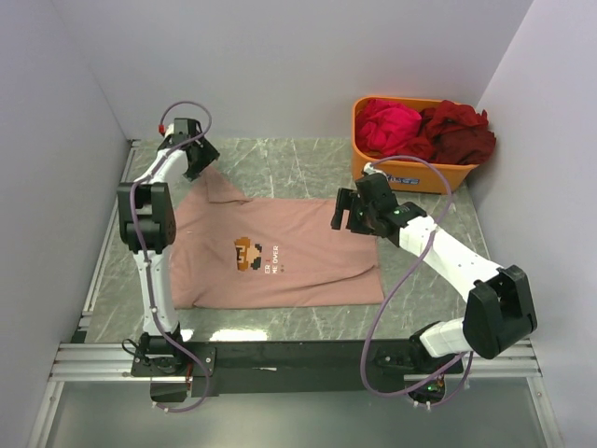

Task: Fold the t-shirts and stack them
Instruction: Fold the tshirt

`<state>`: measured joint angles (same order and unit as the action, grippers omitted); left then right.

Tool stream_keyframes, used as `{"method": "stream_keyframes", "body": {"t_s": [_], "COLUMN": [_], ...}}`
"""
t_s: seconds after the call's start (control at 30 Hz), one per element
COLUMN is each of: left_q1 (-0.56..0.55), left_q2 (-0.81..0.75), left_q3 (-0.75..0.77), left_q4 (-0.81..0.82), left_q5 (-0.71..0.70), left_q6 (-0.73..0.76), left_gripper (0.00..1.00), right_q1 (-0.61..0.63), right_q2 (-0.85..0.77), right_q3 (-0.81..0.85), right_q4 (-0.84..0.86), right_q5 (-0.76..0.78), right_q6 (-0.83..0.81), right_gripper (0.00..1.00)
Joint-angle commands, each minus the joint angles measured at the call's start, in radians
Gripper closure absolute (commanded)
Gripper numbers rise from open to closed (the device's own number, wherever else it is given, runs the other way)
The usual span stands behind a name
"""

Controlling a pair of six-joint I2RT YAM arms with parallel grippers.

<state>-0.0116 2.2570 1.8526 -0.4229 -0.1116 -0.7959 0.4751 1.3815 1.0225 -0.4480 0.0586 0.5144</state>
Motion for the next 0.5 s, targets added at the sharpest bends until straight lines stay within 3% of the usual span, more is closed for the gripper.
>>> {"method": "stream_keyframes", "body": {"t_s": [0.0, 0.3, 0.47], "left_q1": [0.007, 0.009, 0.009], "left_q2": [0.059, 0.176, 0.162], "left_q3": [0.138, 0.229, 0.198], "left_q4": [0.035, 0.021, 0.032], "left_q5": [0.036, 0.084, 0.079], "left_q6": [0.073, 0.092, 0.103], "left_gripper": [0.21, 0.26, 0.52], "right_q1": [-0.016, -0.061, -0.079], "right_q2": [-0.006, -0.056, -0.064], "right_q3": [-0.015, -0.042, -0.065], "right_q4": [0.034, 0.032, 0.038], "right_q5": [-0.019, 0.003, 0.009], "right_q6": [-0.025, -0.04, -0.039], "right_gripper": [0.1, 0.1, 0.1]}}
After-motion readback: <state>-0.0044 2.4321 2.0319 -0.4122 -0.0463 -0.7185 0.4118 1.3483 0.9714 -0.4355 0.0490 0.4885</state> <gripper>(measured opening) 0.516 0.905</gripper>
